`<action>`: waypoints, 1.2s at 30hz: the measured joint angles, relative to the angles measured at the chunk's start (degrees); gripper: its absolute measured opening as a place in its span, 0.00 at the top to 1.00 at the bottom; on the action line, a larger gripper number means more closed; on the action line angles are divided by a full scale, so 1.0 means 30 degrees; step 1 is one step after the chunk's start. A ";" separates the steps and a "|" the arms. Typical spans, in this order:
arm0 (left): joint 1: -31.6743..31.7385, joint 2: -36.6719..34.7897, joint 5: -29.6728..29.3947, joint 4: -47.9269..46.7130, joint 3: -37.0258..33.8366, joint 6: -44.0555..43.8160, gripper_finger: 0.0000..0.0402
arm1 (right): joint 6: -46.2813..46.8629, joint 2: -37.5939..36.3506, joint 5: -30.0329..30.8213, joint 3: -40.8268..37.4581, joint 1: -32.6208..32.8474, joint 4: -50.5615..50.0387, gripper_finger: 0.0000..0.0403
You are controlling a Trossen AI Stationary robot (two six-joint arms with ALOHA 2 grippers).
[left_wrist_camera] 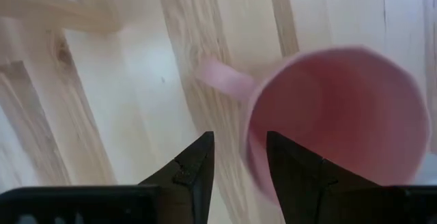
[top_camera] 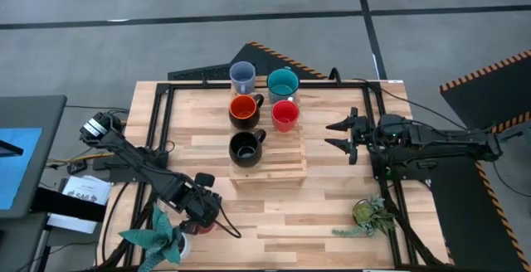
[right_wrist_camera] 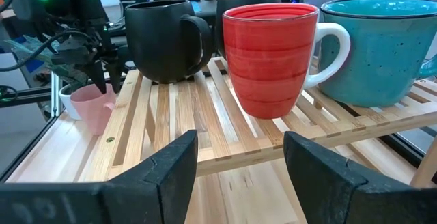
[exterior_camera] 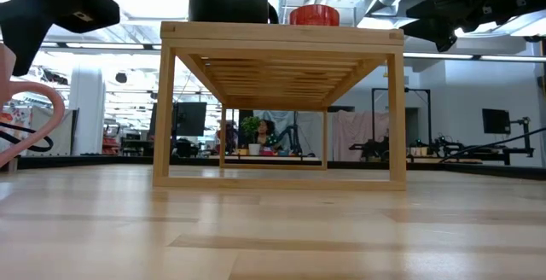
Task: Place coffee mugs
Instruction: Put the pink mug on the shelf aligned with the red mug
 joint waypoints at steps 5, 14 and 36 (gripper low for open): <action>0.0000 0.0000 -0.0395 -0.0004 0.0000 0.0359 0.70 | 0.0000 -0.0006 0.0000 0.0000 0.0000 -0.0001 0.39; 0.0372 0.0000 -0.0016 0.0015 0.0000 0.0998 0.89 | -0.0005 -0.0007 0.0000 0.0000 0.0000 -0.0004 0.39; 0.0444 0.0000 0.0652 0.1009 -0.0007 0.1836 0.80 | 0.0001 0.0000 0.0000 0.0000 -0.0001 -0.0004 0.39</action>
